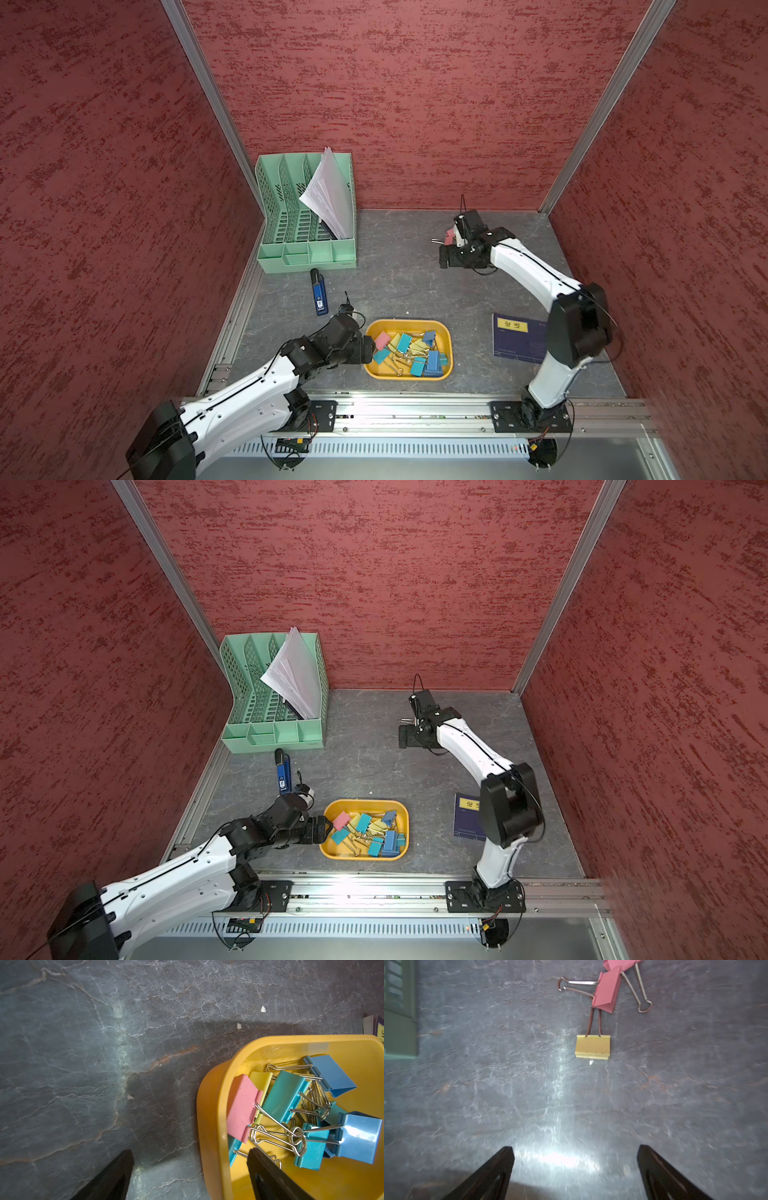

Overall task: Put the binder clips in the storage box
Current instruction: Pick up the binder clip at the center of the board.

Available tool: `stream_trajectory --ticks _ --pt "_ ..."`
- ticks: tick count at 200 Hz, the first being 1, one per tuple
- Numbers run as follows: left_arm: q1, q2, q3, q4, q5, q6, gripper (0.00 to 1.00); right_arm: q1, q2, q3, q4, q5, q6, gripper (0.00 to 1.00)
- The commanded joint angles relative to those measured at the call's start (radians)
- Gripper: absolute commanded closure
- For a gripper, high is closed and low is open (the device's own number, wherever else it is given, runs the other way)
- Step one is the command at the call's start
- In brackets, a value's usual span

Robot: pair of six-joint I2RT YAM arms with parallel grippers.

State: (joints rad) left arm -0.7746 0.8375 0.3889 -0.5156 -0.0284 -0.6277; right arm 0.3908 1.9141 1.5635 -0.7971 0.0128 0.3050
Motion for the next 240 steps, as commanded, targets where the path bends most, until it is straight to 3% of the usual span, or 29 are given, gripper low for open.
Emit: stream_trajectory --ticks 1,70,169,197,240 --pt "-0.003 -0.009 0.001 0.002 -0.014 0.002 0.1 0.006 0.111 0.087 -0.022 0.029 0.03 0.02" --pt "-0.003 -0.006 0.002 0.002 -0.013 0.002 0.1 -0.008 0.265 0.215 -0.033 0.12 0.024 0.02" --pt "-0.002 0.005 0.004 0.006 -0.011 0.003 0.09 -0.048 0.388 0.32 -0.02 0.115 0.031 0.02" --pt "-0.002 0.005 0.004 0.005 -0.012 0.003 0.09 -0.053 0.412 0.339 -0.026 0.108 0.034 0.07" --pt "-0.002 0.005 0.005 0.004 -0.012 0.002 0.09 -0.064 0.409 0.324 -0.034 0.117 0.037 0.24"
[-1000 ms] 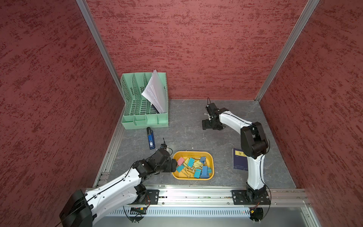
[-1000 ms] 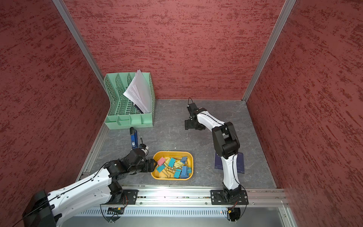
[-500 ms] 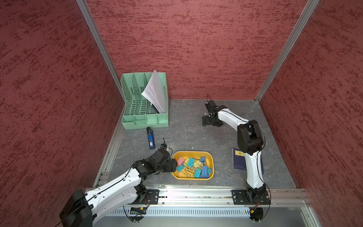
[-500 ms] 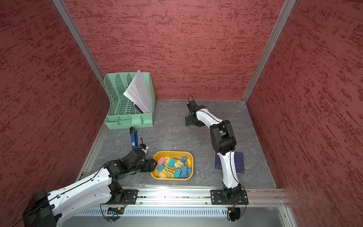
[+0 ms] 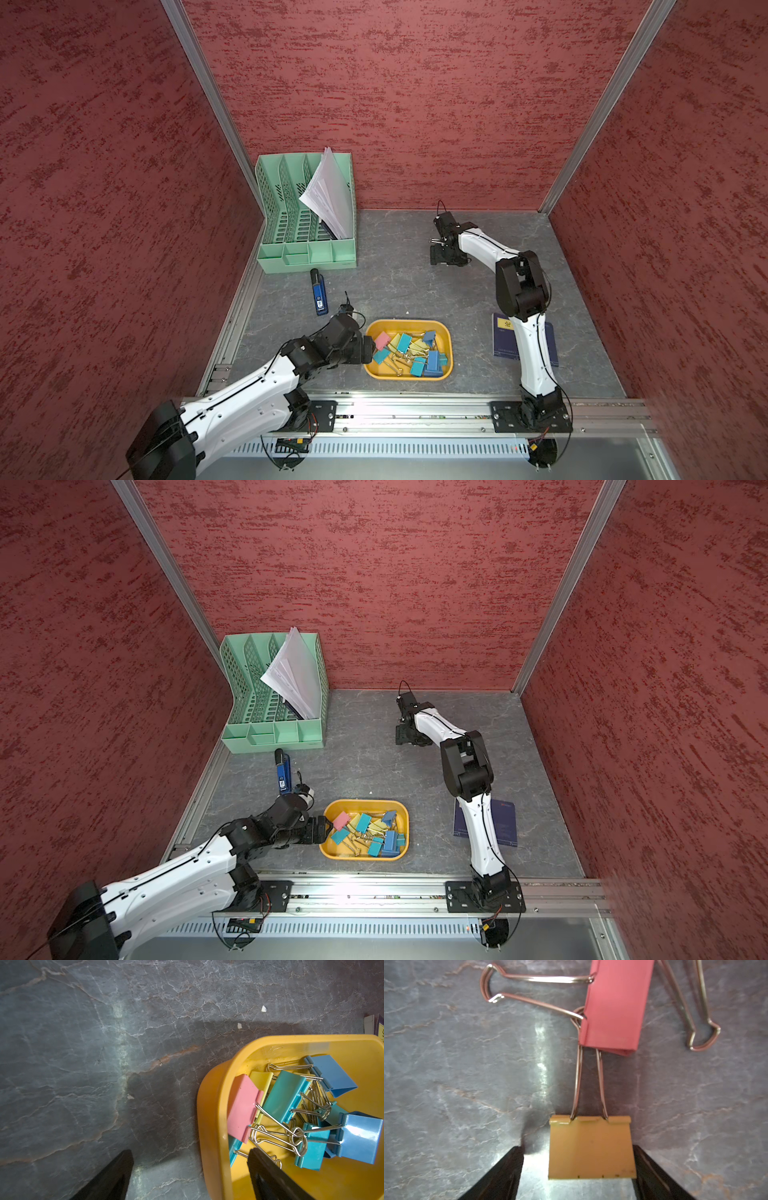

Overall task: Put the binder clips in the storage box
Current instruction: Pick up the binder clip at the center of the board, then place the binder clip in the storage box.

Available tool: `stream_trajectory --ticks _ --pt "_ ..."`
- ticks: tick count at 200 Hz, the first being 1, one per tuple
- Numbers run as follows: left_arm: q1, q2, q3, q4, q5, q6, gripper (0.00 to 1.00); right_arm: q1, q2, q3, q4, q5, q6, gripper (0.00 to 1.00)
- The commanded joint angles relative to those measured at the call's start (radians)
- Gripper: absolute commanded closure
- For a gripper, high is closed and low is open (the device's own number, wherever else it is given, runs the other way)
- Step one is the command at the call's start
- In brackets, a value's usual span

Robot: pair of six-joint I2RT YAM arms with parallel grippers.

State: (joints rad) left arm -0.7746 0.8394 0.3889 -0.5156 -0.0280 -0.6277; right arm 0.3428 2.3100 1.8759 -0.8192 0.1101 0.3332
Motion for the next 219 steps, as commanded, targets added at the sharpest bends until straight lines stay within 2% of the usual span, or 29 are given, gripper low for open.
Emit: stream_trajectory --ticks 1,33,52,70,110,135,179,196,219 --pt "-0.002 0.003 0.005 0.005 -0.012 0.002 0.1 -0.017 0.012 0.011 -0.011 0.019 0.01 0.25" --pt "-0.002 0.003 0.005 0.004 -0.013 0.003 0.09 -0.024 -0.006 -0.013 0.004 0.027 0.012 0.4" --pt "-0.002 0.003 0.005 0.006 -0.012 0.003 0.09 -0.024 -0.021 -0.019 0.01 0.021 0.01 0.43" --pt "-0.002 0.003 0.005 0.006 -0.013 0.003 0.09 -0.023 -0.052 -0.041 0.022 0.02 0.009 0.5" --pt "-0.002 0.006 0.005 0.005 -0.012 0.003 0.09 0.001 -0.18 -0.145 0.043 0.018 -0.003 0.52" --pt "-0.002 0.007 0.005 0.007 -0.012 0.003 0.09 0.05 -0.335 -0.287 0.066 0.02 -0.008 0.53" --pt "-0.003 0.004 0.006 0.006 -0.013 0.005 0.09 0.258 -0.62 -0.558 0.068 -0.071 -0.047 0.52" --pt "-0.003 0.0 0.005 0.005 -0.013 0.004 0.09 0.377 -0.728 -0.657 0.105 -0.16 -0.059 0.52" --pt "-0.004 -0.009 0.003 0.002 -0.013 0.005 0.09 0.548 -0.829 -0.733 0.1 -0.197 -0.077 0.5"
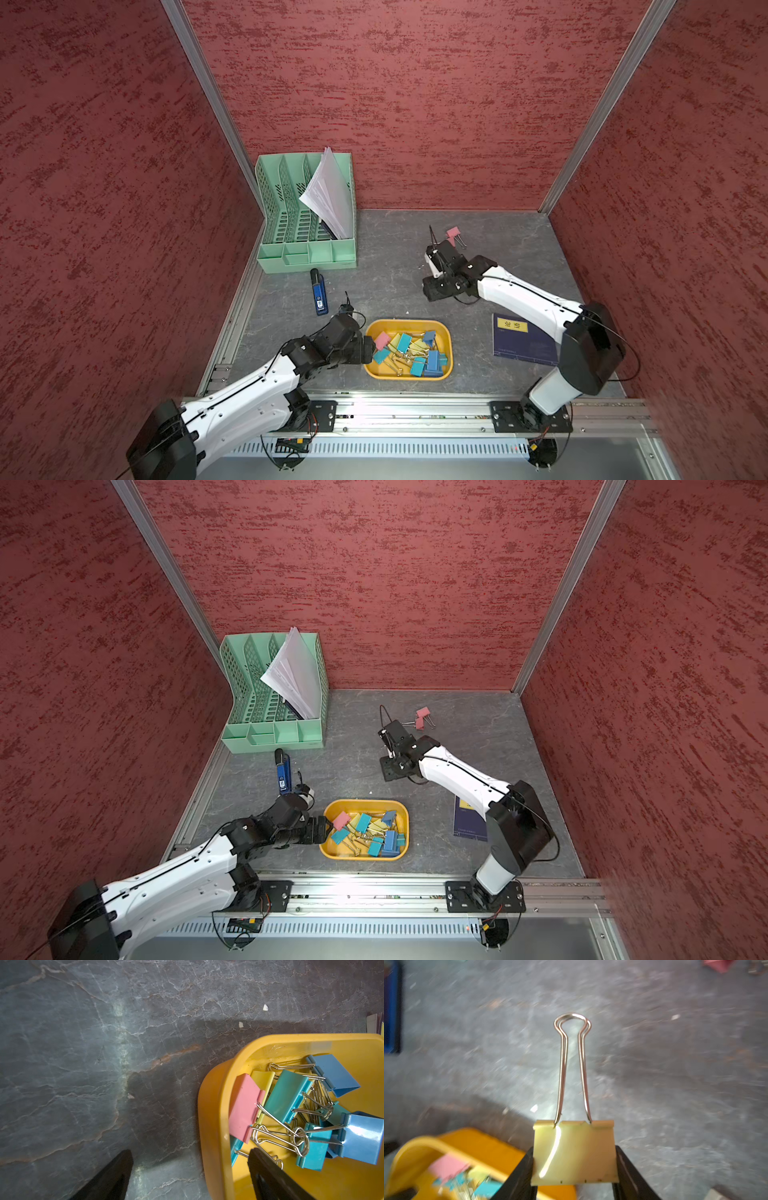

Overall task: Put the binder clips in the storage box
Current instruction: Place the binder clip in the storage box, then pick up the binder clip at the center of the board.

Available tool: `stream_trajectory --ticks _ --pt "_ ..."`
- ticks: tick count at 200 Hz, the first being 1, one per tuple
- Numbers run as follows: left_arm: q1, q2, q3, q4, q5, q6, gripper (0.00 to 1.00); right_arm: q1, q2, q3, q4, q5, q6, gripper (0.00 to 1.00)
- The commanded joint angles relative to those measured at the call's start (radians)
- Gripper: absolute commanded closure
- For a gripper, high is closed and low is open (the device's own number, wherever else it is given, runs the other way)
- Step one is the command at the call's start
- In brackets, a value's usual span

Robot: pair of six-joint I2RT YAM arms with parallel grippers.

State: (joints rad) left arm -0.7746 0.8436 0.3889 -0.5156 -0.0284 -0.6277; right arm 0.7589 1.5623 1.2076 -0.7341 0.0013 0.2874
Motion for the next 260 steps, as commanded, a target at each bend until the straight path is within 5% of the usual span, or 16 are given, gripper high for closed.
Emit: stream_trajectory --ticks 1,79,103,115,136,163,183,203,225,260 --pt "-0.004 -0.013 0.003 0.003 -0.013 0.005 0.09 0.141 -0.085 -0.066 0.014 -0.088 -0.031 0.5" --pt "-0.006 -0.014 0.004 0.0 -0.018 0.003 0.09 0.368 -0.116 -0.222 0.079 -0.176 0.082 0.47" --pt "-0.006 -0.013 0.004 0.001 -0.019 0.002 0.08 0.377 -0.128 -0.245 0.055 -0.162 0.085 0.39" --pt "-0.006 -0.013 0.004 0.001 -0.018 0.002 0.08 0.377 -0.135 -0.246 0.035 -0.122 0.076 0.25" --pt "-0.005 -0.013 0.002 0.001 -0.017 0.002 0.08 0.349 -0.181 -0.223 0.018 0.004 0.043 0.02" --pt "-0.006 -0.01 0.004 0.002 -0.017 0.003 0.08 0.123 -0.242 -0.157 0.03 0.001 0.005 0.02" --pt "-0.006 -0.014 0.004 0.001 -0.018 0.002 0.08 -0.077 -0.23 -0.098 0.051 -0.003 0.007 0.14" --pt "-0.003 -0.015 0.002 0.0 -0.018 0.002 0.08 -0.219 -0.151 -0.031 0.115 -0.021 -0.024 0.42" --pt "-0.005 -0.014 0.003 0.002 -0.019 0.002 0.08 -0.327 0.03 0.097 0.165 -0.013 -0.04 0.99" --pt "-0.004 -0.014 0.001 -0.001 -0.018 0.0 0.08 -0.432 0.388 0.408 0.152 -0.129 -0.059 1.0"
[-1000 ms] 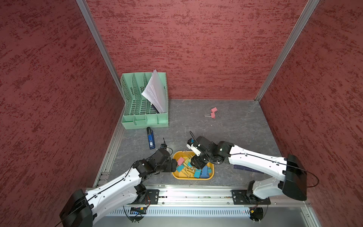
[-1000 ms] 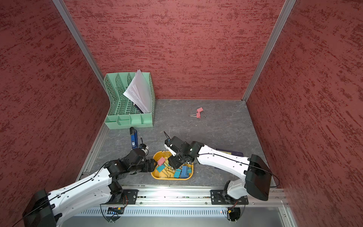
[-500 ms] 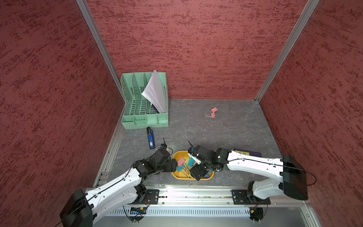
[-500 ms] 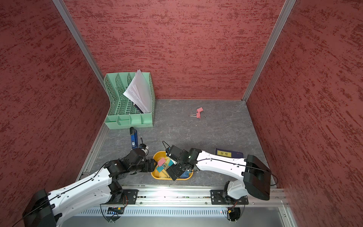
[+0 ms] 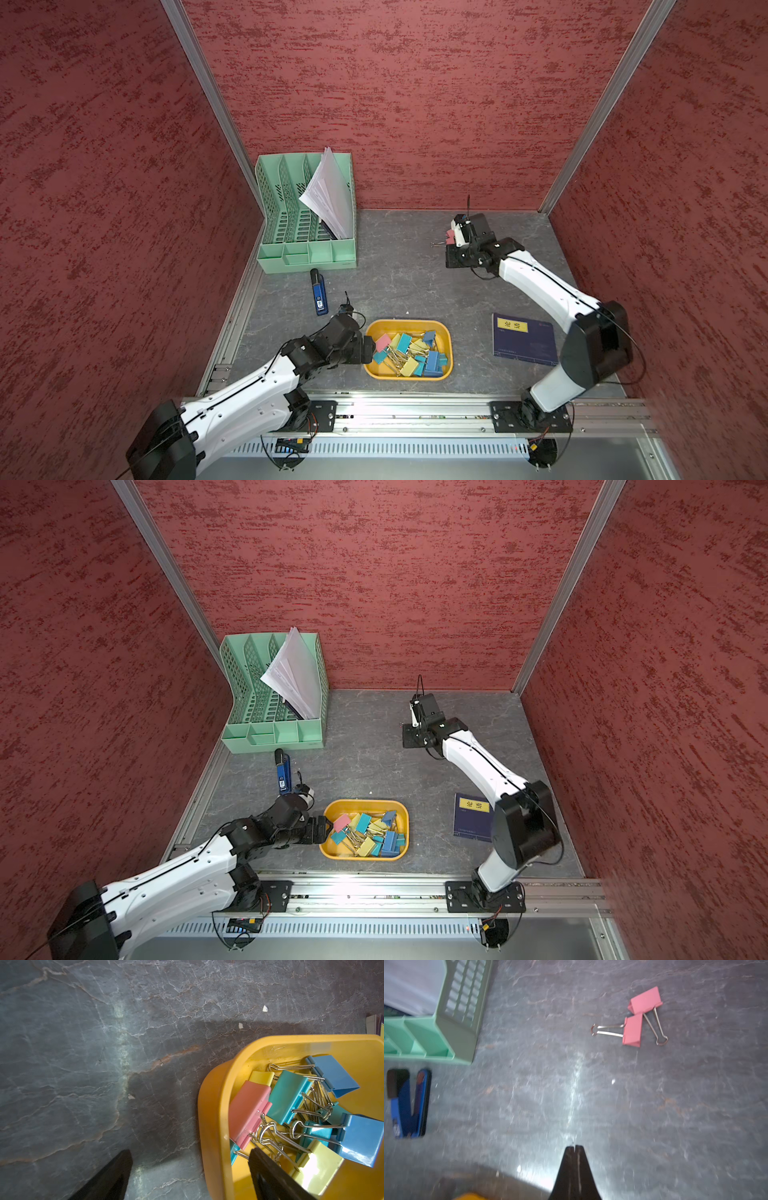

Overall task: Put the binder clips in the storage box
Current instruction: Pick up the binder clip at the center of the board.

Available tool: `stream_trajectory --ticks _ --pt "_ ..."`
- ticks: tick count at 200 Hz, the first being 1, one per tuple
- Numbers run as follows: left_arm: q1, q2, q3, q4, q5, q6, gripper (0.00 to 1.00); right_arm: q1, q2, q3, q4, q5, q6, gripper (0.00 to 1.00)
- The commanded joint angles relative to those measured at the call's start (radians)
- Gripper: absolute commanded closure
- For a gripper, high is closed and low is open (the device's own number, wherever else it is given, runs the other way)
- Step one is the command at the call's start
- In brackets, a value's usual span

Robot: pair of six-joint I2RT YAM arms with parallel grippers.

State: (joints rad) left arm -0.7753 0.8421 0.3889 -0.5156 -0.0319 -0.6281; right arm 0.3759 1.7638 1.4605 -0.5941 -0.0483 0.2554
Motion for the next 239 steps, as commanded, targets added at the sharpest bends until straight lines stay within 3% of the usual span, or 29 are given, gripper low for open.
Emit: stream_trajectory --ticks 1,46,95,157,239 --pt "-0.003 -0.012 0.002 -0.001 -0.014 0.001 0.08 -0.051 0.196 0.164 0.011 -0.08 -0.027 1.0" --pt "-0.002 0.001 0.005 0.005 -0.009 0.002 0.08 -0.075 0.471 0.435 -0.009 -0.092 -0.02 1.0" --pt "-0.002 0.018 0.008 0.007 -0.008 0.002 0.08 -0.082 0.616 0.612 -0.034 -0.058 -0.019 1.0" --pt "-0.002 0.043 0.013 0.009 -0.005 0.002 0.07 -0.088 0.844 0.982 -0.265 0.016 -0.066 1.0" --pt "-0.001 0.05 0.014 0.014 -0.002 0.005 0.07 -0.092 0.919 1.025 -0.32 0.134 -0.183 1.0"
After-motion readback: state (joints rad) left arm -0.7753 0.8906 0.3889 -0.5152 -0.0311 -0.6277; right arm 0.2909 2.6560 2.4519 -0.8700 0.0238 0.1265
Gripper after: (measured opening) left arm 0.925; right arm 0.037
